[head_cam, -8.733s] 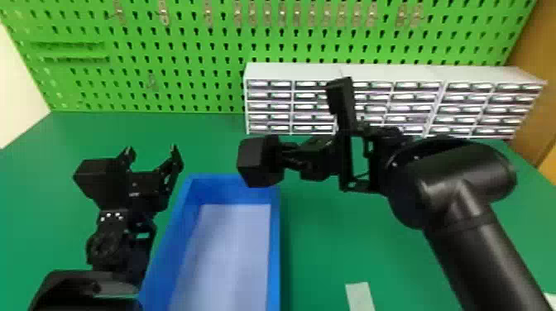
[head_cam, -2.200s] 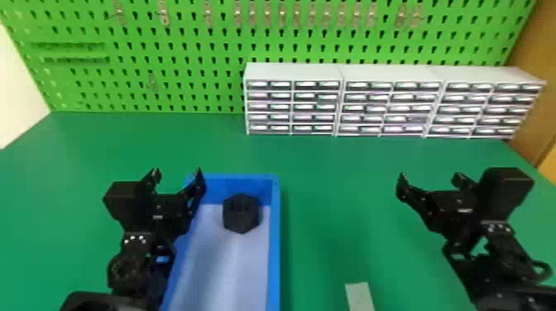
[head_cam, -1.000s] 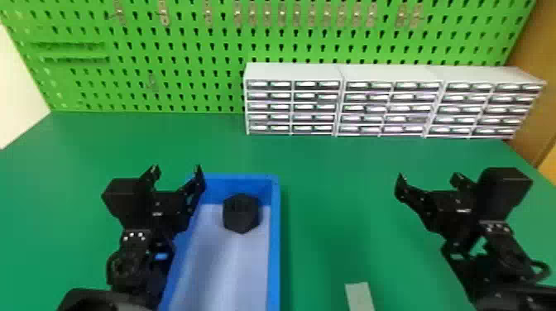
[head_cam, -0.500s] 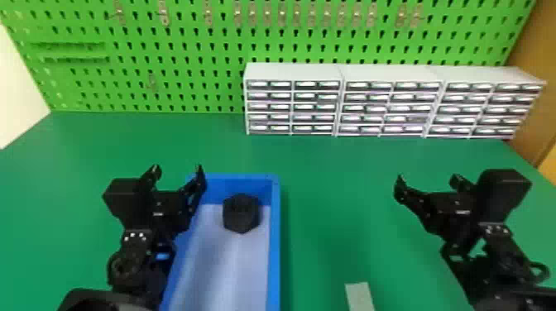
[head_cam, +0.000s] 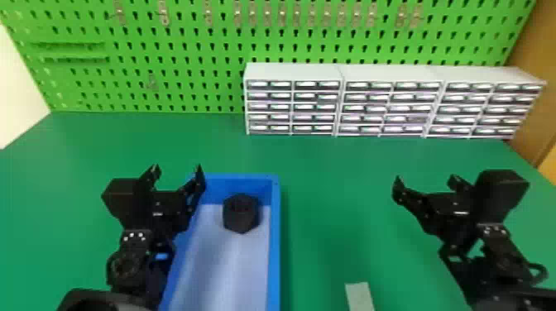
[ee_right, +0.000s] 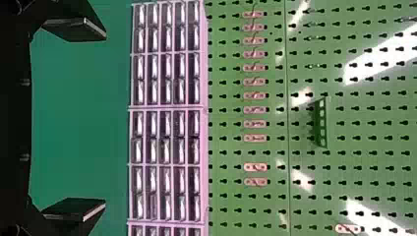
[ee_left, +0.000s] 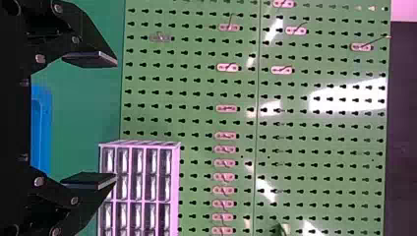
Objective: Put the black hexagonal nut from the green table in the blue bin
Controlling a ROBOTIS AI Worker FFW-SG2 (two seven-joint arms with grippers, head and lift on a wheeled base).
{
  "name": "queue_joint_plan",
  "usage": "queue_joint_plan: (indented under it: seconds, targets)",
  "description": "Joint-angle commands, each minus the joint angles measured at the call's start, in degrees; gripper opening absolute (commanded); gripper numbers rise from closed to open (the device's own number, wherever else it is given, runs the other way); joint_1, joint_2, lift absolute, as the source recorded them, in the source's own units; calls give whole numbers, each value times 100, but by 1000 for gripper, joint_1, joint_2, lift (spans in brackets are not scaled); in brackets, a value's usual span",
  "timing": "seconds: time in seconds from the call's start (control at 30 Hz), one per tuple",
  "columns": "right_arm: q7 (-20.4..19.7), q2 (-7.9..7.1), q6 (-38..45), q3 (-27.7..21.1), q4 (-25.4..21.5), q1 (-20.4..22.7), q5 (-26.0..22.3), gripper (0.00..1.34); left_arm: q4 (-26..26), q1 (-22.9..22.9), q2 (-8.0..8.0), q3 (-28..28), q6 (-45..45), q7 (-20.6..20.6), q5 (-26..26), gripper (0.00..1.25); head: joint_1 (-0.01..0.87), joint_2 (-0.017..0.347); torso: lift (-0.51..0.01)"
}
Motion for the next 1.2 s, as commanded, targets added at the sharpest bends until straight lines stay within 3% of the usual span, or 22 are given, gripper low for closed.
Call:
queue_joint_plan:
  seconds: [0.0, 1.17]
  targets:
    - [-3, 5, 0, -5, 0, 5, 0, 1230, -2, 8, 0, 4, 0, 0, 0, 824, 657, 57, -95]
    - [5, 5, 8, -31, 9, -22, 0, 1230, -2, -10, 0, 22, 0, 0, 0, 824, 657, 57, -95]
